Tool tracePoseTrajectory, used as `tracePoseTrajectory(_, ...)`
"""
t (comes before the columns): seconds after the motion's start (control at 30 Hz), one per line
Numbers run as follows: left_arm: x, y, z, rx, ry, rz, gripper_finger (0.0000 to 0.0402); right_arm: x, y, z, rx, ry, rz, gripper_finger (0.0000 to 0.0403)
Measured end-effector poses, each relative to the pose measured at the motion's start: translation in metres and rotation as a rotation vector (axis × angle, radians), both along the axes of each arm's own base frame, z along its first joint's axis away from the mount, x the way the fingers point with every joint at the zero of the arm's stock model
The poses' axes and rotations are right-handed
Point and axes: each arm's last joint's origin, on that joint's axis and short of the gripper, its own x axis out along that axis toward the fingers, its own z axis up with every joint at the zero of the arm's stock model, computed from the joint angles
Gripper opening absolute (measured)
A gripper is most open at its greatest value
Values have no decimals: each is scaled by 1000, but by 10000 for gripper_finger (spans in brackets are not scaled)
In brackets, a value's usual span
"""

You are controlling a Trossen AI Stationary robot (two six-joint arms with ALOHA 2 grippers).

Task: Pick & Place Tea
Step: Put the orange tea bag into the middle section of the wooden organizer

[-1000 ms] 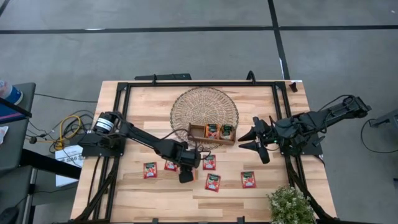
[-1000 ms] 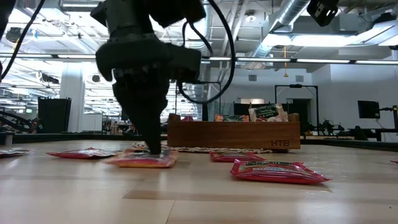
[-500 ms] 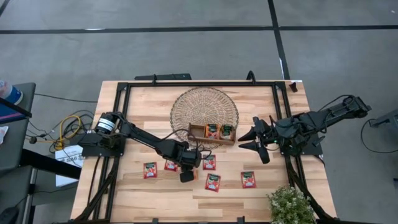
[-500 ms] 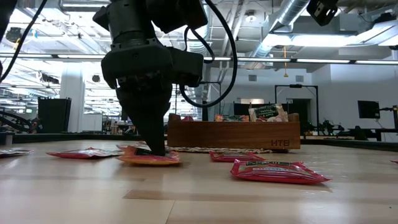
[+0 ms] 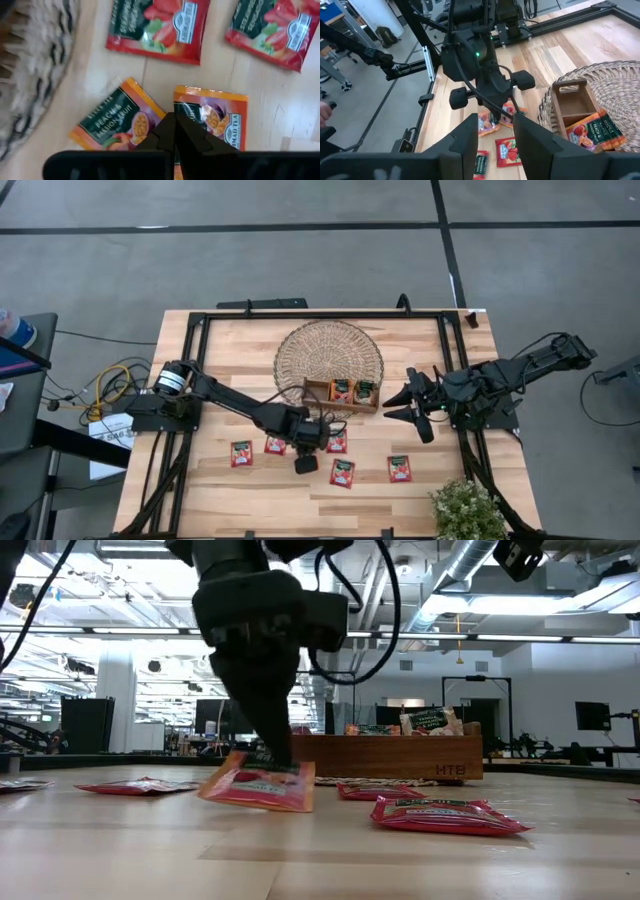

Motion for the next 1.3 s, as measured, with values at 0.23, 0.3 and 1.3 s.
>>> tracePoseTrajectory(0.23, 6, -1, 24, 19, 18, -2, 0, 0, 0, 0, 0, 0, 0, 115)
tracePoseTrajectory(0.3, 9, -2, 35, 34, 12, -15, 0, 0, 0, 0, 0, 1, 0, 115)
tracePoseTrajectory(1.3, 8, 1, 203, 166, -172, -18, 0, 56, 15, -33, -89, 42, 10, 169)
